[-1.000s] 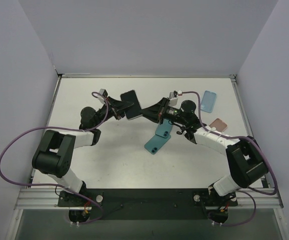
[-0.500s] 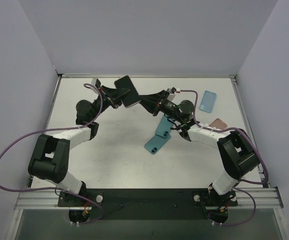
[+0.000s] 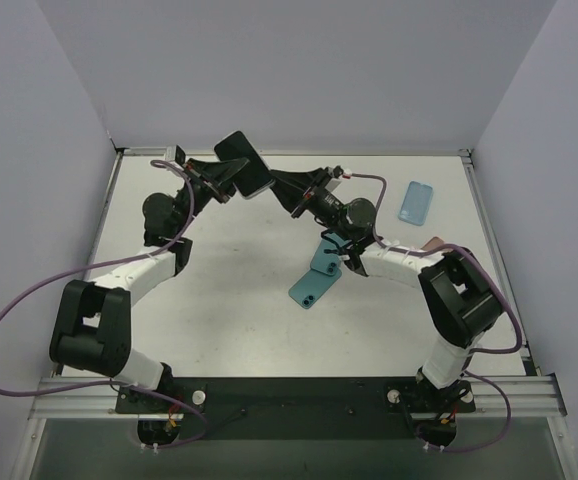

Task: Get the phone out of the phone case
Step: Remove the phone case from the phone.

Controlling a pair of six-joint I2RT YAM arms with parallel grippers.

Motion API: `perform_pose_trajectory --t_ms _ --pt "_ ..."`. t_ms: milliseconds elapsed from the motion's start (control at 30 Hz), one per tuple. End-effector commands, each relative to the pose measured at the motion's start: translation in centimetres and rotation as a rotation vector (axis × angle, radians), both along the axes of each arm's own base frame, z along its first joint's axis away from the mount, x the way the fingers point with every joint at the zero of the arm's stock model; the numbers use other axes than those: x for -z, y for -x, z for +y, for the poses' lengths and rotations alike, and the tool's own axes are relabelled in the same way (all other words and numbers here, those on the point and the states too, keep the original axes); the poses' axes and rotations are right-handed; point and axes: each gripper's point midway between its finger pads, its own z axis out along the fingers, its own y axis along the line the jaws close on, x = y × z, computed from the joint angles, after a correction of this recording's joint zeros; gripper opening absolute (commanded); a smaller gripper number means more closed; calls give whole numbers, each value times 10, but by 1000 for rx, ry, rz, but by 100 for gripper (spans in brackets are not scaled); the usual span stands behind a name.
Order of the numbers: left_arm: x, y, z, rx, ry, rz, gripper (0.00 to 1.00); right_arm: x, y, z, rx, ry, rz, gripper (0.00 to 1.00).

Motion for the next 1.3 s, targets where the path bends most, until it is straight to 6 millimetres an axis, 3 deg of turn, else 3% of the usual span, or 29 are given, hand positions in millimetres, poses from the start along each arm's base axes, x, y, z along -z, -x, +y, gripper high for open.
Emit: perform_pose_trajectory --t_ms 0,233,467,667,833,1000,1200,1267 --pt "-170 146 27 94 261 -703 0 -30 38 14 -124 -148 -92 0" --pt "-207 174 42 99 334 -787 0 -46 35 18 -124 -191 -103 0" --pt "-222 191 55 111 412 -819 0 -74 35 21 -131 -252 -137 0" --pt "-235 206 66 117 468 -853 0 -76 33 28 -132 -263 -141 0" --pt "-244 217 71 124 486 -878 0 -66 34 36 -133 -235 -139 0" --pt "-245 221 74 124 504 -872 0 -52 37 48 -122 -87 -160 0" --pt "-251 230 78 135 522 -890 0 -17 36 61 -120 61 -142 0" --pt "-251 230 78 137 520 -885 0 3 36 65 -115 179 -148 0"
